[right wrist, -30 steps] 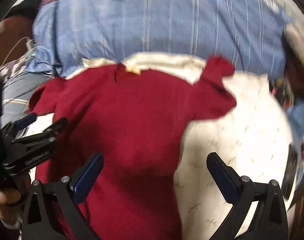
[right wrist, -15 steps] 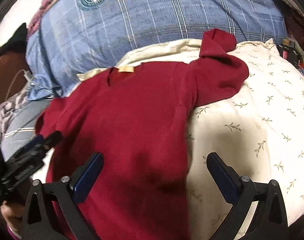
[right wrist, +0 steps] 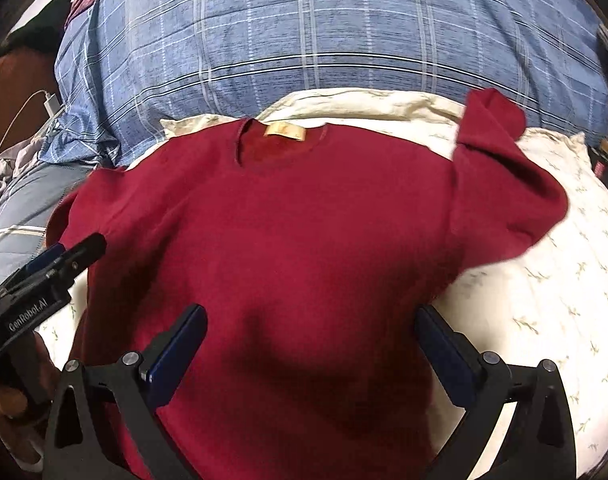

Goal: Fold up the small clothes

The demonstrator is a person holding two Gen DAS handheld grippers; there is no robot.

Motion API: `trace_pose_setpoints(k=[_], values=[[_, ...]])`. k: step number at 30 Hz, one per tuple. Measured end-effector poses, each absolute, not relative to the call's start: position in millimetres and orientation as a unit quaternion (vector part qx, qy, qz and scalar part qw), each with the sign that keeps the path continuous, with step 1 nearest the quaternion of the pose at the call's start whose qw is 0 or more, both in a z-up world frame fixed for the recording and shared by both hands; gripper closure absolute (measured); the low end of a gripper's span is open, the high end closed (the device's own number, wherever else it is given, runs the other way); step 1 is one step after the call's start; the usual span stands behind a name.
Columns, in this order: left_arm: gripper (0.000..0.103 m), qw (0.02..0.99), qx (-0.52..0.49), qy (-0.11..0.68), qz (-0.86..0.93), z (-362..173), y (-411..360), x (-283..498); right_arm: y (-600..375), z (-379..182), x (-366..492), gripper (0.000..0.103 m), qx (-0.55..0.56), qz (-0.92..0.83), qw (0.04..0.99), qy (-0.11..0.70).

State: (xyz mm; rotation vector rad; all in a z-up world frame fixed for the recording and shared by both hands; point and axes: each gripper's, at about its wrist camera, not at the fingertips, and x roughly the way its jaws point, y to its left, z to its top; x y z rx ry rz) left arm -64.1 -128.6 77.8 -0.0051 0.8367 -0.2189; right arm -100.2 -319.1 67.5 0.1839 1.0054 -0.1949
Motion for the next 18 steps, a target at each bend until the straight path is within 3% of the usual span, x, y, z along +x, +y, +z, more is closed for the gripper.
trace_pose_setpoints(k=[8,13,18], values=[[0.007,0.909,-0.034,0.406,-0.091,83,-95,-52,-293,73,-75,0.002,0.08,-0.061,0.875,0.474],[0.007,0.919,-0.059,0.388,-0.023,91,-52,-43,-257,85,-45,0.008,0.091,0.009,0.878,0.47],[0.007,0.917,-0.064,0.384,0.083,85,-9,-35,-207,98,9,0.026,0.129,0.109,0.865,0.472]])
